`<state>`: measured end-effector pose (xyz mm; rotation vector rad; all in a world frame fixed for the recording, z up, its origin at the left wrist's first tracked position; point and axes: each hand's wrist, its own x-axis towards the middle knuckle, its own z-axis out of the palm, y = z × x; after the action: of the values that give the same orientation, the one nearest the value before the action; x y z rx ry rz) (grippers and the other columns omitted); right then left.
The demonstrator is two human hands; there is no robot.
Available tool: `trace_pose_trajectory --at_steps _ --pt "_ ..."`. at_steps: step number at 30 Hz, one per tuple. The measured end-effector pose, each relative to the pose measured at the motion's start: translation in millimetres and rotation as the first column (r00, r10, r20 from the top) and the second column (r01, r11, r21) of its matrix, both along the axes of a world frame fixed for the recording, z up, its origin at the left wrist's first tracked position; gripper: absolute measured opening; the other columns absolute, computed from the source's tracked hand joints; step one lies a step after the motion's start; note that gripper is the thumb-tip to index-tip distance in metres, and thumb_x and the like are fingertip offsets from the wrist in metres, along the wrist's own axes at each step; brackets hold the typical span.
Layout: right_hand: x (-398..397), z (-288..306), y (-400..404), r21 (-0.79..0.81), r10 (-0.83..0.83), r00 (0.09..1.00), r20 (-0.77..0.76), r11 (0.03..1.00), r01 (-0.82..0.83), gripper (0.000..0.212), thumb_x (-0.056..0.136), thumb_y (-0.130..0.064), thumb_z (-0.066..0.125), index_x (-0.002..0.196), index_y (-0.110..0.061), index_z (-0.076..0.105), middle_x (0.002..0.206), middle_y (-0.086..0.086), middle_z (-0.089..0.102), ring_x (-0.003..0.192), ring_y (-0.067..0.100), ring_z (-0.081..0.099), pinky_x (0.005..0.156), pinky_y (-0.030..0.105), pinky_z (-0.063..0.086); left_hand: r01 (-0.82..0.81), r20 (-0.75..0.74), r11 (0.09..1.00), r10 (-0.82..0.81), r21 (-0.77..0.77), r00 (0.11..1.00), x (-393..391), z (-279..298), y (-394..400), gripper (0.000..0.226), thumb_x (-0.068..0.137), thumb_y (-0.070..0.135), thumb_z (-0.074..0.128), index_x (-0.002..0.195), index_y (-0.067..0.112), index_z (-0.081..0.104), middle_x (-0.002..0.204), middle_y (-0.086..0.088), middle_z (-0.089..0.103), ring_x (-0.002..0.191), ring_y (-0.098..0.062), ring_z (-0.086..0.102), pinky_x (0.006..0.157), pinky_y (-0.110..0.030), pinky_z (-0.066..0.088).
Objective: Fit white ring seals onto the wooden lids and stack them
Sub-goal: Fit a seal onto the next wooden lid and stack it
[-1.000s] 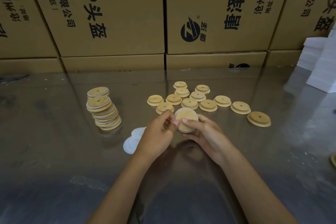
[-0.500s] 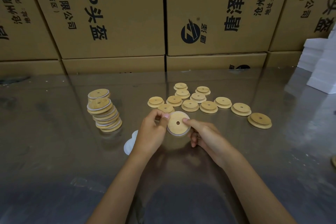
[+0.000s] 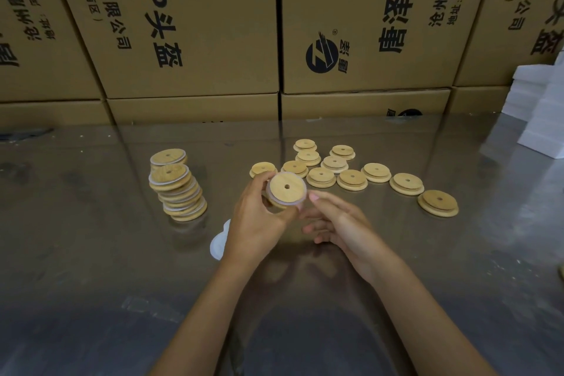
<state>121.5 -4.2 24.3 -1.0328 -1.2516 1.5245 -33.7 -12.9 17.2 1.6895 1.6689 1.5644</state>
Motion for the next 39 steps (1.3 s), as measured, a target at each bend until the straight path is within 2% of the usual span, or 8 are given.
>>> trace_pose_trajectory --at_steps 5,10,16,21,24,30,35,39 --pt "3 0 0 -0.025 -0.027 0.999 -0.034 0.999 0.026 0.026 0.096 -0.033 0.062 0.117 -0.018 0.067 0.098 0.015 0.076 0.07 0.018 0.063 0.062 0.026 0.05 -0.397 0.043 0.885 0.399 0.244 0.916 -27 17 -4 0.066 0.076 0.019 0.076 0.136 0.017 0.05 0.13 0.003 0.056 0.124 -0.018 0.046 0.108 -0.034 0.033" --pt "2 -1 -1 -0.007 -0.011 1.0 0.027 1.0 0.011 0.027 0.095 -0.03 0.064 0.115 -0.012 0.069 0.093 0.012 0.076 0.073 0.018 0.063 0.063 0.025 0.05 -0.646 0.037 0.728 0.657 0.231 0.753 -63 21 -5 0.07 0.082 0.032 0.07 0.144 0.016 0.043 0.139 -0.007 0.052 0.136 -0.025 0.035 0.11 -0.045 0.023" --pt "1 -1 -1 -0.003 -0.018 0.999 0.041 1.0 0.018 0.025 0.095 -0.027 0.064 0.112 -0.01 0.069 0.089 0.011 0.075 0.072 0.018 0.062 0.063 0.025 0.05 -0.687 0.079 0.723 0.683 0.072 0.726 -94 8 -1 0.076 0.083 0.037 0.07 0.147 0.013 0.038 0.144 -0.013 0.046 0.142 -0.023 0.027 0.113 -0.044 0.02" --pt "0 -1 -1 -0.015 -0.026 0.999 0.034 1.0 0.026 0.024 0.095 -0.025 0.064 0.113 -0.008 0.069 0.089 0.013 0.074 0.07 0.018 0.061 0.063 0.025 0.049 -0.604 0.198 0.792 0.581 0.085 0.789 -99 6 0 0.088 0.076 0.033 0.078 0.148 0.013 0.031 0.146 -0.006 0.046 0.137 -0.025 0.032 0.112 -0.04 0.028" --pt "0 -1 0 -0.017 -0.024 0.999 0.041 1.0 0.025 0.025 0.095 -0.026 0.065 0.112 -0.009 0.069 0.089 0.012 0.075 0.069 0.017 0.061 0.062 0.025 0.05 -0.634 0.157 0.766 0.617 0.103 0.771 -98 8 0 0.088 0.072 0.027 0.082 0.144 0.011 0.034 0.145 -0.011 0.043 0.134 -0.029 0.035 0.11 -0.041 0.027" --pt "0 -2 1 -0.015 -0.021 0.998 0.053 1.0 0.022 0.025 0.095 -0.026 0.065 0.113 -0.009 0.069 0.089 0.012 0.075 0.069 0.016 0.062 0.062 0.024 0.051 -0.742 0.108 0.65 0.736 0.167 0.669 -93 14 -4 0.059 0.07 0.02 0.075 0.123 0.009 0.05 0.123 -0.02 0.047 0.113 -0.039 0.042 0.093 -0.04 0.032" --pt "0 -3 1 -0.013 -0.025 0.998 0.059 1.0 0.026 0.024 0.095 -0.025 0.065 0.112 -0.008 0.069 0.089 0.012 0.075 0.069 0.016 0.062 0.063 0.024 0.051 -0.693 0.204 0.695 0.662 0.194 0.721 -95 13 -3 0.041 0.076 0.02 0.066 0.112 0.013 0.048 0.087 -0.008 0.057 0.102 -0.031 0.045 0.088 -0.041 0.035" --pt "0 -2 1 -0.017 -0.026 0.998 0.063 0.999 0.027 0.024 0.095 -0.024 0.065 0.112 -0.008 0.069 0.089 0.013 0.075 0.07 0.017 0.061 0.063 0.024 0.051 -0.695 0.203 0.678 0.665 0.239 0.719 -96 11 -3 0.034 0.077 0.014 0.062 0.109 0.011 0.051 0.092 -0.009 0.06 0.099 -0.03 0.046 0.085 -0.033 0.031"
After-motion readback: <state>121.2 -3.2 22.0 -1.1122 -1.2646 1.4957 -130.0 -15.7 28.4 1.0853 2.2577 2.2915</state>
